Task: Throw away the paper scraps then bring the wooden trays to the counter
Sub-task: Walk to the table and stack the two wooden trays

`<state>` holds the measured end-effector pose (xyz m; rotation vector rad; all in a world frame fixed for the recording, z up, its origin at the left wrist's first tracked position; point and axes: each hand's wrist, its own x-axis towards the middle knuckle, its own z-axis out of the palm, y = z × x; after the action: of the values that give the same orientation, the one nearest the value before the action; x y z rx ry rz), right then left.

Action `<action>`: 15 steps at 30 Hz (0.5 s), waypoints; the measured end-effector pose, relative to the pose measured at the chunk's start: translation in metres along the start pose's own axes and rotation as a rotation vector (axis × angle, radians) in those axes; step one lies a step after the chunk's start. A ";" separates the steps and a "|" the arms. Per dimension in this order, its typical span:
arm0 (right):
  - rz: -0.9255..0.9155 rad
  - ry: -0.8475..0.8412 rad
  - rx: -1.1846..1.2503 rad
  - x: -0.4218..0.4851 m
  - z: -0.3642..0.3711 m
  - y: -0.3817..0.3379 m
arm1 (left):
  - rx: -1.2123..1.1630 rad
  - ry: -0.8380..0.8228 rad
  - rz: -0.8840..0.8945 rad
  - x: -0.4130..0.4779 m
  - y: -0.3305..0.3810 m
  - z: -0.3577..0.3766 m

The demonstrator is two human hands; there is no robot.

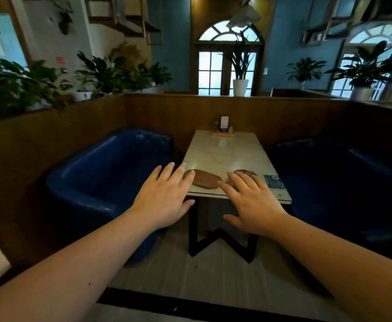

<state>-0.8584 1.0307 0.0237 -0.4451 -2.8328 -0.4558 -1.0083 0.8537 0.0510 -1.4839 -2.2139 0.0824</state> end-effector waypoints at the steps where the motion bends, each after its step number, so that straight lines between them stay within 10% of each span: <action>1: 0.005 -0.013 0.002 0.016 0.008 0.006 | -0.006 -0.013 0.016 0.015 -0.008 0.011; 15: 0.100 -0.108 0.087 0.205 0.156 0.108 | -0.073 -0.077 0.041 0.229 -0.083 0.175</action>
<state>-1.0409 1.2341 -0.0345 -0.6083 -2.9027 -0.2964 -1.2219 1.0589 0.0003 -1.5905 -2.2698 0.0746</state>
